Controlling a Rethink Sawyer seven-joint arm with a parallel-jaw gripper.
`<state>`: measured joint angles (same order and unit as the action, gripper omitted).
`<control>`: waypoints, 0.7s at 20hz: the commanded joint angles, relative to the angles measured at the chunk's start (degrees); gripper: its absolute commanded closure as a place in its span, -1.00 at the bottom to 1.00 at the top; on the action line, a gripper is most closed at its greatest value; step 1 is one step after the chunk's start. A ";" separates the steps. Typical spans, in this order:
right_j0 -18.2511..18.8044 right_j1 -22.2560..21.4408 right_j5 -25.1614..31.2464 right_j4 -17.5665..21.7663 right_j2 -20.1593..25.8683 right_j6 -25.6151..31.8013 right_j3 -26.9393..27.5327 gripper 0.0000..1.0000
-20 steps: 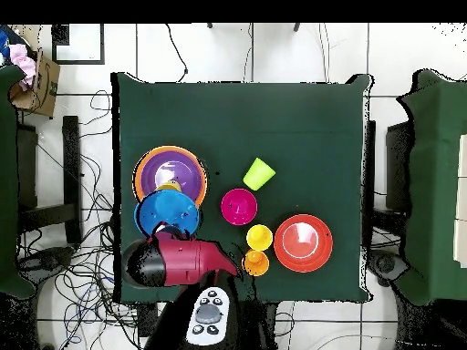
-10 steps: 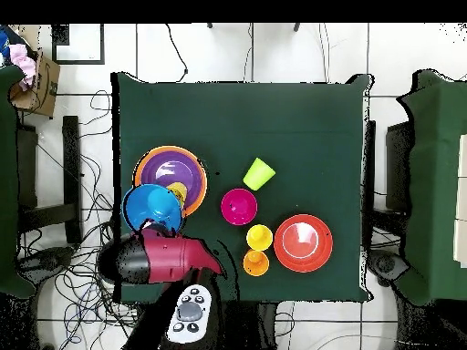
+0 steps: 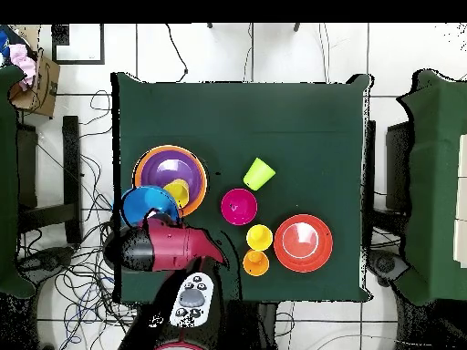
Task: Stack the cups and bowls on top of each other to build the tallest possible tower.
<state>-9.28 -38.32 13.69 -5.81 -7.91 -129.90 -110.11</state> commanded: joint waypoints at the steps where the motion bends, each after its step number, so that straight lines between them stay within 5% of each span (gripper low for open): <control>1: 0.42 3.51 3.10 -0.72 0.41 -5.72 6.58 -1.00; 14: 4.84 6.59 5.46 2.06 -0.24 -0.10 15.52 -1.00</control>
<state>-6.66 -35.02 13.75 -5.75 -10.68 -129.90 -103.10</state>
